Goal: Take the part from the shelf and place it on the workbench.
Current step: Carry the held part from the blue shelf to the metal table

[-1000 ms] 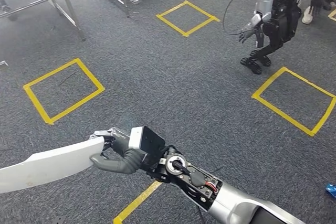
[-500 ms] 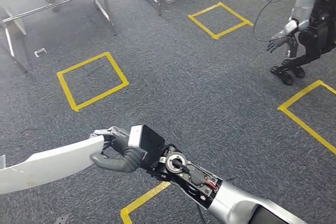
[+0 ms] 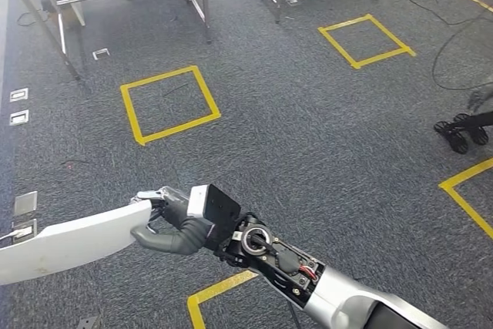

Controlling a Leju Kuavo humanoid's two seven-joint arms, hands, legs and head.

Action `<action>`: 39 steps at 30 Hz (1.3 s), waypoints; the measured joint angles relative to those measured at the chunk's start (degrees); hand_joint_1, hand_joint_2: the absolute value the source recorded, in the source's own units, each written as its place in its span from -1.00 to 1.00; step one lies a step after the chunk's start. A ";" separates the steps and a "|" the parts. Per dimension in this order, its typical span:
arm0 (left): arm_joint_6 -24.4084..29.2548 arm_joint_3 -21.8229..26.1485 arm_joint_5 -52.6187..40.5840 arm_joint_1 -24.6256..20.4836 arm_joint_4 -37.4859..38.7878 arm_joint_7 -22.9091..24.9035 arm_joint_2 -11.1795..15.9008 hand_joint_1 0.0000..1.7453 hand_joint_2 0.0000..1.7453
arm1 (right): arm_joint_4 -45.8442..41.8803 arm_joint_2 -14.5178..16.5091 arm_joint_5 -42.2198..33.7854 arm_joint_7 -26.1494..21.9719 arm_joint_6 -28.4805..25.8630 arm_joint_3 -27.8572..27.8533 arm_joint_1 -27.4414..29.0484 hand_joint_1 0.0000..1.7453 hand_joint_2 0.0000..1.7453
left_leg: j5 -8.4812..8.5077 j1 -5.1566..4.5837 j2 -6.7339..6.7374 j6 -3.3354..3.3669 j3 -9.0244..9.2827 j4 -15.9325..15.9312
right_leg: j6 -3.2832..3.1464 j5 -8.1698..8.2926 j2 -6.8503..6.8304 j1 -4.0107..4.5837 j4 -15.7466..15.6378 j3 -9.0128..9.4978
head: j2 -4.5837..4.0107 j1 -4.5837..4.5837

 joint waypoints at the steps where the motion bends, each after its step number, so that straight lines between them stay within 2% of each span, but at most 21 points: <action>1: 0.00 0.00 -0.01 -0.02 0.00 0.02 0.00 -1.00 1.00 | 0.09 0.01 0.00 -0.01 0.00 0.00 0.05 1.00 1.00 | 0.01 -0.04 -0.54 0.19 -0.02 0.01 | 0.04 -1.91 0.63 0.00 4.39 -2.05 | 0.00 0.00; 2: 0.00 0.00 -0.02 -0.02 0.00 0.02 -0.01 -1.00 1.00 | 0.21 0.00 0.01 -0.01 0.00 0.01 0.11 1.00 1.00 | 0.01 -0.10 -1.17 0.27 -0.04 0.02 | 0.05 -3.04 0.84 0.00 7.88 -3.76 | 0.00 -0.01; 3: 0.00 0.00 -0.01 0.00 0.00 0.02 -0.01 -1.00 1.00 | 0.34 -0.01 0.01 0.00 0.00 0.02 0.18 1.00 1.00 | 0.01 -0.14 -1.87 0.31 -0.04 0.05 | -0.02 -3.05 0.92 0.00 9.46 -4.63 | 0.00 -0.01; 4: 0.00 0.00 0.01 0.02 0.00 0.03 -0.01 -1.00 1.00 | 0.43 -0.01 0.04 0.01 0.00 0.03 0.22 1.00 1.00 | 0.01 -0.17 -2.63 0.32 -0.02 0.10 | -0.19 -1.87 1.02 0.00 8.66 -4.41 | 0.00 -0.01; 5: 0.00 0.00 0.03 0.03 0.00 0.03 -0.02 -1.00 1.00 | 0.48 0.00 0.07 0.01 0.00 0.04 0.24 1.00 1.00 | 0.01 -0.18 -3.42 0.31 0.00 0.16 | -0.45 0.23 1.41 0.02 5.58 -3.12 | 0.00 -0.01; 7: -0.01 0.00 0.09 -0.02 0.00 0.03 -0.09 -1.00 1.00 | 0.49 0.01 0.13 0.01 0.00 0.04 0.25 1.00 1.00 | 0.02 -0.25 -4.88 0.15 -0.05 0.34 | -1.15 4.36 3.64 -0.07 -2.79 0.51 | 0.00 -0.01; 9: -0.01 0.00 0.15 -0.09 0.00 0.02 -0.17 -1.00 1.00 | 0.50 0.02 0.13 0.02 0.01 0.04 0.25 1.00 1.00 | 0.21 -0.17 -6.08 -0.39 -0.41 0.40 | -1.57 5.76 5.36 -0.09 -7.19 2.36 | 0.00 -0.01; 11: 0.00 0.00 0.16 0.10 0.00 0.03 -0.15 -1.00 1.00 | 0.50 0.05 0.12 0.04 -0.01 0.03 0.24 1.00 1.00 | 0.59 0.08 -7.13 -1.21 -0.68 0.10 | -1.90 5.85 4.81 -0.03 -7.85 2.55 | 0.00 0.02; 12: -0.01 0.00 0.16 0.26 -0.01 0.02 -0.17 -1.00 1.00 | 0.50 0.12 0.07 0.09 -0.04 0.01 0.23 1.00 1.00 | 0.53 0.14 -6.86 -1.54 -0.79 0.15 | -2.19 6.08 4.27 -0.07 -8.23 2.72 | 0.00 0.02; 14: -0.01 0.00 0.09 0.32 -0.03 -0.03 -0.18 -1.00 1.00 | 0.49 0.27 -0.16 0.16 -0.13 -0.05 0.13 1.00 1.00 | -1.30 0.02 -4.39 -2.07 -2.13 2.94 | -2.75 6.60 3.21 -0.39 -9.04 3.06 | 0.00 -0.09; 16: -0.01 0.00 0.03 0.12 -0.04 -0.14 -0.20 -1.00 1.00 | 0.55 0.32 -0.35 0.27 -0.18 -0.10 0.10 1.00 1.00 | -5.16 0.05 -1.42 -2.59 -5.59 10.45 | -2.98 6.79 2.23 -0.37 -9.25 3.04 | 0.00 -0.20; 17: -0.02 0.00 0.02 0.06 -0.04 -0.20 -0.22 -1.00 1.00 | 0.62 0.31 -0.43 0.40 -0.18 -0.11 0.16 1.00 1.00 | -6.66 0.12 -0.80 -2.83 -7.31 14.25 | -2.99 6.79 1.77 -0.33 -9.24 2.97 | 0.00 -0.20; 18: -0.02 0.00 0.02 0.07 -0.04 -0.22 -0.25 -1.00 1.00 | 0.71 0.31 -0.52 0.58 -0.18 -0.11 0.24 1.00 1.00 | -7.21 0.21 -0.50 -3.01 -8.24 16.47 | -2.98 6.78 1.37 -0.32 -9.24 2.93 | 0.00 -0.20; 19: -0.02 0.00 0.01 0.11 -0.04 -0.25 -0.26 -1.00 1.00 | 0.81 0.30 -0.68 0.80 -0.19 -0.11 0.30 1.00 1.00 | -6.64 0.29 -0.37 -3.12 -7.96 16.35 | -2.96 6.77 1.07 -0.33 -9.22 2.93 | 0.00 -0.20; 20: -0.02 0.00 0.01 0.13 -0.04 -0.28 -0.25 -1.00 1.00 | 0.87 0.30 -0.91 1.00 -0.21 -0.13 0.34 1.00 1.00 | -5.14 0.37 -0.27 -3.16 -6.48 13.86 | -2.90 6.73 0.84 -0.34 -9.19 2.96 | 0.00 -0.20; 22: -0.05 0.00 -0.01 0.09 -0.04 -0.33 -0.15 -1.00 1.00 | 0.95 0.30 -1.37 1.13 -0.45 -0.19 0.34 1.00 1.00 | -1.78 0.41 0.12 -3.08 -1.70 5.30 | -2.55 6.54 0.54 -0.21 -9.01 2.98 | 0.00 -0.21; 24: -0.17 0.00 -0.02 0.01 -0.04 -0.36 -0.09 -1.00 1.00 | 0.98 0.30 -1.79 0.93 -0.80 -0.39 0.33 1.00 1.00 | -0.49 0.23 0.33 -2.40 0.99 0.06 | -2.03 6.29 0.40 0.09 -8.73 2.81 | 0.00 -0.12; 26: -0.33 0.00 -0.04 0.04 -0.04 -0.37 -0.14 -1.00 1.00 | 1.01 0.29 -2.09 0.74 -0.95 -0.64 0.35 1.00 1.00 | -0.58 0.13 0.21 -1.88 1.12 -0.46 | -2.61 6.05 0.39 0.35 -8.53 2.69 | 0.00 -0.02; 28: -0.43 0.00 -0.09 0.11 -0.04 -0.37 -0.21 -1.00 1.00 | 1.04 0.28 -2.26 0.68 -0.94 -0.82 0.37 1.00 1.00 | -0.64 0.08 0.18 -1.84 1.15 -0.46 | -3.47 6.06 0.41 0.40 -8.61 2.79 | 0.00 -0.01; 29: -0.44 0.00 -0.10 0.13 -0.04 -0.37 -0.23 -1.00 1.00 | 1.05 0.28 -2.30 0.67 -0.94 -0.90 0.37 1.00 1.00 | -0.65 0.00 0.16 -1.71 1.17 -0.46 | -3.47 6.20 0.41 0.36 -8.74 2.86 | 0.00 -0.01; 39: -0.44 0.00 -0.11 0.12 -0.04 -0.37 -0.26 -1.00 1.00 | 1.08 0.28 -2.32 0.66 -0.94 -1.32 0.37 1.00 1.00 | -0.79 -0.56 0.15 -0.90 1.11 -0.36 | -1.30 6.49 0.41 -0.10 -9.34 3.10 | 0.00 -0.01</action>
